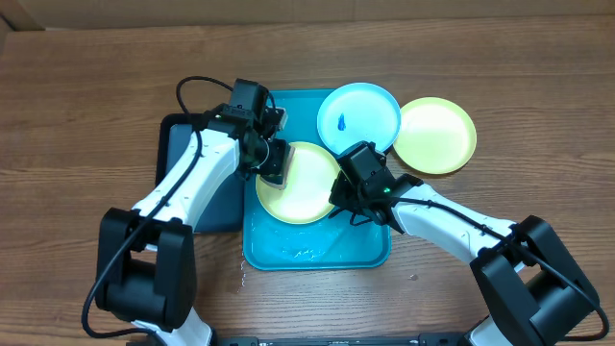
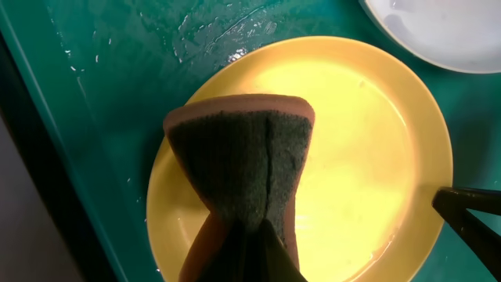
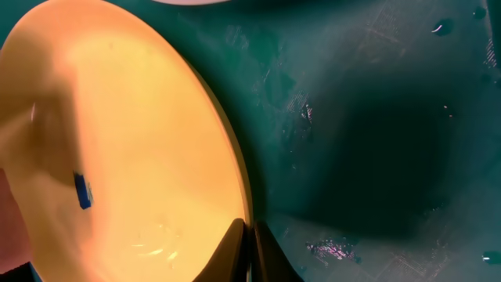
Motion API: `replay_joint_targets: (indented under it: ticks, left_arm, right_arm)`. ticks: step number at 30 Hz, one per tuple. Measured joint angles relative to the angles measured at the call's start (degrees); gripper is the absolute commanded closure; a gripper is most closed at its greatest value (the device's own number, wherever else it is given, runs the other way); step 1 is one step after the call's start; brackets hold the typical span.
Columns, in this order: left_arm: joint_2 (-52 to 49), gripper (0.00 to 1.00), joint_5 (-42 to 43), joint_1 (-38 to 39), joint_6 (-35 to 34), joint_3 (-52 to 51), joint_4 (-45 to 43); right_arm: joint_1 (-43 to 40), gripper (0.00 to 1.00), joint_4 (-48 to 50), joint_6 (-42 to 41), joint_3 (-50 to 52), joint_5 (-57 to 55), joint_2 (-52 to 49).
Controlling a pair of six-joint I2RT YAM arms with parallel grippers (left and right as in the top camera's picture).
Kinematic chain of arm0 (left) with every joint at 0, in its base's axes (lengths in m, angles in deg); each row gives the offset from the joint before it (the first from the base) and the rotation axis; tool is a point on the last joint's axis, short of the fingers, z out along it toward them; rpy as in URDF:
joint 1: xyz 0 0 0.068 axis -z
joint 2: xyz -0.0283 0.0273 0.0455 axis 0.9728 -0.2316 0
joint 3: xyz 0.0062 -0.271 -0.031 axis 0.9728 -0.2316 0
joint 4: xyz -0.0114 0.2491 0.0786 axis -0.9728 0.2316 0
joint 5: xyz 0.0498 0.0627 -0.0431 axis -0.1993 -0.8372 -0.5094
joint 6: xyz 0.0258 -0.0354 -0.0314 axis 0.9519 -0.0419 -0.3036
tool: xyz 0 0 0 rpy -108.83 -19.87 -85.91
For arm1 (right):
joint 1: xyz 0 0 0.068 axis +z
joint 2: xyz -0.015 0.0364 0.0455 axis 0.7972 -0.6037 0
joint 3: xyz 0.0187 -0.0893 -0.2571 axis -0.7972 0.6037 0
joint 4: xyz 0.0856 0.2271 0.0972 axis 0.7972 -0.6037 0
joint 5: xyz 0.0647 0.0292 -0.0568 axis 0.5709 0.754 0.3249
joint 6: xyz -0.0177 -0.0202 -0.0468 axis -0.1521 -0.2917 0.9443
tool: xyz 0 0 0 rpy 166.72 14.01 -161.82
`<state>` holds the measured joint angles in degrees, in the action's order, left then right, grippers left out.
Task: Clean dirty plates on tray and stack at the side
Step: 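Lower the sponge onto the yellow plate and scrub the blue stain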
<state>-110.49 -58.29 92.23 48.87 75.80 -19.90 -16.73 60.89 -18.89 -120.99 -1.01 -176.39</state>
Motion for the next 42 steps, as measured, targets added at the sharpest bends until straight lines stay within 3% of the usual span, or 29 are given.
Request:
replay_joint_targets:
  ticks: [13, 29, 34, 42]
  left_arm:
    - [-8.7, 0.96, 0.4, 1.3, -1.4, 0.5, -0.5]
    - [-9.3, 0.96, 20.5, -2.8, -1.2, 5.9, 5.7]
    - [-4.9, 0.96, 17.9, -3.3, -1.2, 7.2, 6.6]
    - [-3.8, 0.96, 5.5, 0.5, -1.1, 4.5, 2.8]
  right_arm:
    - [0.0, 0.96, 0.0, 0.0, 0.0, 0.0, 0.0]
    - [0.0, 0.96, 0.0, 0.0, 0.0, 0.0, -0.1]
    - [0.0, 0.96, 0.0, 0.0, 0.0, 0.5, -0.1]
    - [0.0, 0.96, 0.2, 0.0, 0.0, 0.9, -0.1]
